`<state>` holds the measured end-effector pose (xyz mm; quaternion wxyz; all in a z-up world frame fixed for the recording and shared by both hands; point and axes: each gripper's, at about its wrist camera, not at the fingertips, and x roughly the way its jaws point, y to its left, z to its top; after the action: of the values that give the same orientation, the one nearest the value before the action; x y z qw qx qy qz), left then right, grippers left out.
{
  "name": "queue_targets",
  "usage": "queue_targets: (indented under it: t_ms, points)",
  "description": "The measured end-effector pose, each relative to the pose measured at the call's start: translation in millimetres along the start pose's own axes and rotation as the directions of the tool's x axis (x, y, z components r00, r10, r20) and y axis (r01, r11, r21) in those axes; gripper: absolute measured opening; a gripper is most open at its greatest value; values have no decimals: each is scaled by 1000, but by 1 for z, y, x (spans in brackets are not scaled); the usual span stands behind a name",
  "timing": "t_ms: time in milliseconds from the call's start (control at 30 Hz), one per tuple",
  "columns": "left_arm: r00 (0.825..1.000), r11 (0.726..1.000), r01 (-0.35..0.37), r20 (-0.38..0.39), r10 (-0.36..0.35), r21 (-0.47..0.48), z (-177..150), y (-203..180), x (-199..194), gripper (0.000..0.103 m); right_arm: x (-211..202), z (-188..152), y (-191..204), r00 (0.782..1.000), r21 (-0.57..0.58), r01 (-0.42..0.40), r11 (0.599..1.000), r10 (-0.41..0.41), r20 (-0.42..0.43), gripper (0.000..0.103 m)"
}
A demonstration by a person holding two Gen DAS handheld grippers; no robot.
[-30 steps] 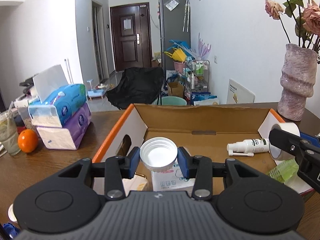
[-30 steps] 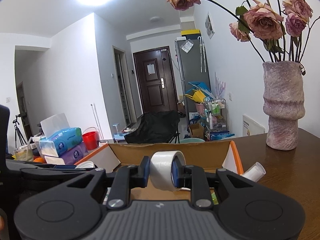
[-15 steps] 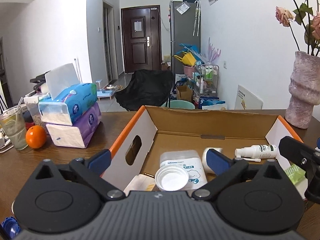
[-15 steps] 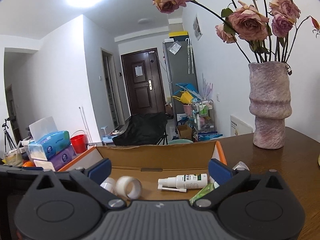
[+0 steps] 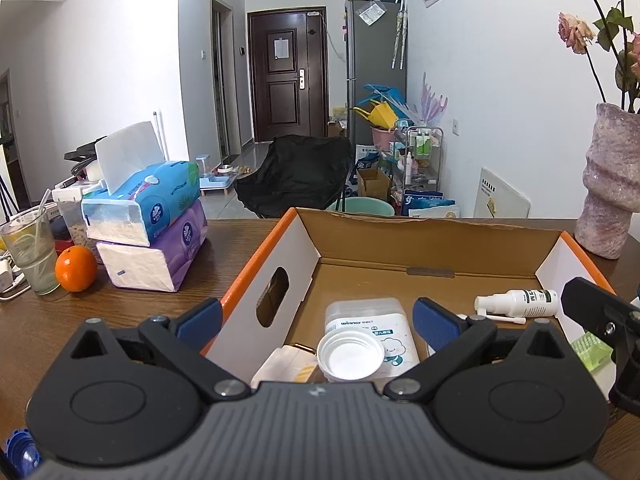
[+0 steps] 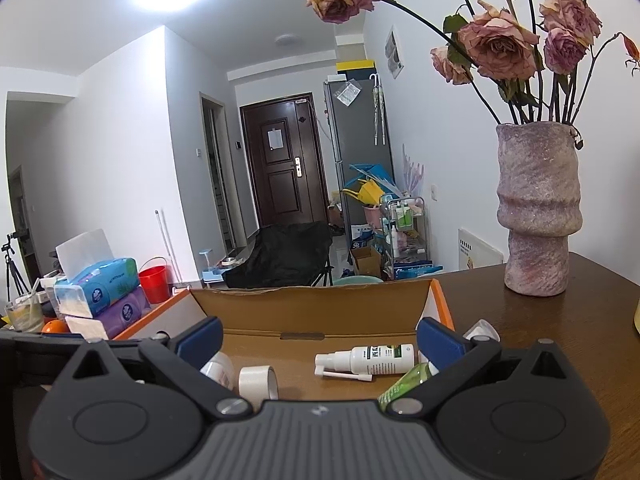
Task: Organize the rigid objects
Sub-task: 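Withdraw both tools from the box back over the table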
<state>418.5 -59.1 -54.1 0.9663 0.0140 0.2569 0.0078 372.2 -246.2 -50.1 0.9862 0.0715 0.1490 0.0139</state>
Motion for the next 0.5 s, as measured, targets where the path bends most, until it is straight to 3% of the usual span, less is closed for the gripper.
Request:
queue_targets:
  t_ms: [500]
  points:
    - [999,999,-41,6,41,26,-4,13,-19,103,-17,1,13,998,-55,50,997,-52,-30,103]
